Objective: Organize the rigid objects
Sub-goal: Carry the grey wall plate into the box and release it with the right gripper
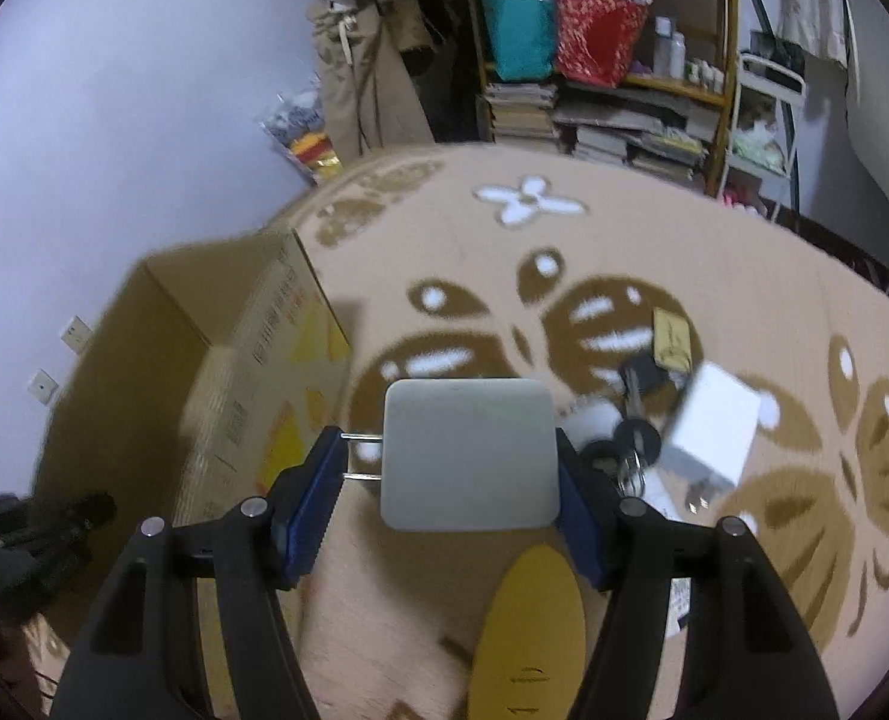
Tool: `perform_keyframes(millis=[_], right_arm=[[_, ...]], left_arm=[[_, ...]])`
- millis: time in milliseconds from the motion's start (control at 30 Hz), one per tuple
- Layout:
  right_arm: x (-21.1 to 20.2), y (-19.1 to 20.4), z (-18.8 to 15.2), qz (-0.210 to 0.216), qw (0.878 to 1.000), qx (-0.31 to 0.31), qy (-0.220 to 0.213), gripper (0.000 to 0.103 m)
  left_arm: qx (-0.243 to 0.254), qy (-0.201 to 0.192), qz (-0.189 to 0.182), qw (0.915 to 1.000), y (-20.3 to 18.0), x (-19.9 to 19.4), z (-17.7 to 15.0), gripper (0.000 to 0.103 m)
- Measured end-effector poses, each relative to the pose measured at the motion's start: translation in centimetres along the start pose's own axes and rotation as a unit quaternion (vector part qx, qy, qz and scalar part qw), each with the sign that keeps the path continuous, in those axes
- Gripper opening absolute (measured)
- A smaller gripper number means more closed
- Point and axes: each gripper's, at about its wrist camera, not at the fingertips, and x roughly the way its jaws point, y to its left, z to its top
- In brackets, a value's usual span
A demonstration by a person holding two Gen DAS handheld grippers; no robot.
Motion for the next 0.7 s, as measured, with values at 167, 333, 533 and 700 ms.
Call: perform_keyframes(millis=[167, 333, 533, 700], right_arm=[[-1.3, 1.6, 1.7, 0.023, 0.999, 0.001, -0.028, 0.07], [-1.4, 3.8, 2.6, 0.043, 0.998, -0.017, -0.041, 0.07], [-1.4, 6.3, 2.8, 0.06, 0.996, -0.043, -0.055, 0.07], [-0.8, 7.6, 2.5, 0.071, 0.994, -0.054, -0.055, 0.07]], left_arm=[[0.004, -0.001, 0.004, 1.0, -0.1, 0.0, 0.0, 0.017], [0.005, -0.002, 0.005, 1.0, -0.1, -0.1, 0.0, 0.017], [0.005, -0.002, 0.004, 1.0, -0.1, -0.1, 0.0, 0.017], [0.004, -0.001, 0.003, 1.0, -0.1, -0.1, 0.0, 0.017]])
